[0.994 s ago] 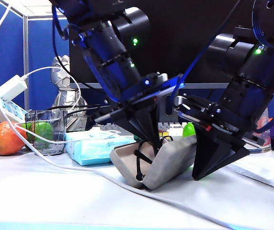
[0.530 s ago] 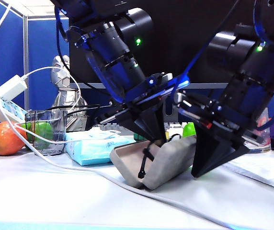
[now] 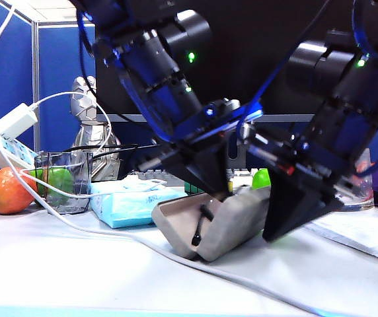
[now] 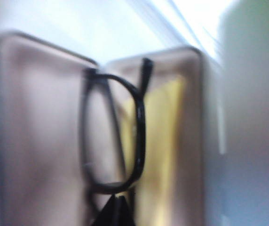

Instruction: Pick up the glasses, fold the temples of the glasses, place the glasses into the glasses case, and finally close the glasses case.

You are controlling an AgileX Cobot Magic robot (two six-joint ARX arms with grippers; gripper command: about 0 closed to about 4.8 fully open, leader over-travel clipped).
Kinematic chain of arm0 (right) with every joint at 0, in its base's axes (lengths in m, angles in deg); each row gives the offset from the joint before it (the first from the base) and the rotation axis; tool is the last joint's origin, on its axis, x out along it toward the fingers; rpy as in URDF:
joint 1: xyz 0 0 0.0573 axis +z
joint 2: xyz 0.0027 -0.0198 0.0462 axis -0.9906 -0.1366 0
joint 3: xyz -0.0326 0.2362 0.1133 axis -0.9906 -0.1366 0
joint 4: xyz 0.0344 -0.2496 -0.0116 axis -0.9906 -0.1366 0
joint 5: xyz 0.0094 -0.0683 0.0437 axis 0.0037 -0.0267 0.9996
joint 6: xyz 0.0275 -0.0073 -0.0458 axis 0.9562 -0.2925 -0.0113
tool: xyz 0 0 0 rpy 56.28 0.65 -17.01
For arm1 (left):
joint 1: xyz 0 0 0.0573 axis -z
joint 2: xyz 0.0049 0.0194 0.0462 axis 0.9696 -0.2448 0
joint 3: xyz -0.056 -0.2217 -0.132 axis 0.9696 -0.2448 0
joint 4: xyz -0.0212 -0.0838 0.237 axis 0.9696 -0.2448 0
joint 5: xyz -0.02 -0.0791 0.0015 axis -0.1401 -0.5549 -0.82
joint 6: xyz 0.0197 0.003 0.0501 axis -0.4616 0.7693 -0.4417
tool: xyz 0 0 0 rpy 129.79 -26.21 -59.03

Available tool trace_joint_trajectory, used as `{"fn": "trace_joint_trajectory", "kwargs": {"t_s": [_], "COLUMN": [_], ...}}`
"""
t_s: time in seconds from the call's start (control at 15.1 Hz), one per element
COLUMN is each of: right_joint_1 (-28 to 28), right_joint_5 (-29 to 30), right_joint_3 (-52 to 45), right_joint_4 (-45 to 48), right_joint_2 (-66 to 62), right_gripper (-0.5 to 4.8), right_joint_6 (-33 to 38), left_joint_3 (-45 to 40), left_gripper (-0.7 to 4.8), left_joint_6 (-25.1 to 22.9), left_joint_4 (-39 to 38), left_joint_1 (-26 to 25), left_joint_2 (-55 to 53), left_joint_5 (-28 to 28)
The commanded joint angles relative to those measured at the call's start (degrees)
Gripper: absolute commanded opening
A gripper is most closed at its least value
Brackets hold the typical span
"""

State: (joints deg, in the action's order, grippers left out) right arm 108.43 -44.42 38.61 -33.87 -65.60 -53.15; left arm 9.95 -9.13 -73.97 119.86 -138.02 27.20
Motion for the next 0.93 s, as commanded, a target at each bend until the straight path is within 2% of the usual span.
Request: {"fn": "trace_joint_trajectory", "kwargs": {"t_s": [0.07, 0.33, 0.6, 0.73, 0.93], "right_joint_1": [0.07, 0.07, 0.07, 0.07, 0.07], "right_joint_5": [0.0, -0.07, -0.22, -0.22, -0.22], "right_joint_3": [0.26, 0.26, 0.26, 0.26, 0.26], "right_joint_4": [0.17, -0.61, -0.83, -0.57, -0.66], "right_joint_2": [1.6, 3.67, 5.27, 5.27, 5.27], "right_gripper": [-0.01, -0.01, -0.01, -0.01, -0.01], "right_joint_6": [-0.04, -0.02, -0.02, 0.17, 0.17], "left_joint_3": [0.13, 0.13, 0.04, 0.02, 0.02], "left_gripper": [-0.06, -0.06, -0.06, -0.06, -0.06], "left_joint_6": [-0.83, -1.18, -2.21, -2.95, -4.74], "left_joint_4": [-0.5, -1.75, -4.31, -4.52, -5.11], "left_joint_1": [-0.92, -2.16, -6.25, -8.07, -7.85], "left_joint_2": [3.78, 8.17, 7.23, 4.61, 0.72], "left_joint_5": [4.17, 8.59, 8.63, 6.23, 0.0]}}
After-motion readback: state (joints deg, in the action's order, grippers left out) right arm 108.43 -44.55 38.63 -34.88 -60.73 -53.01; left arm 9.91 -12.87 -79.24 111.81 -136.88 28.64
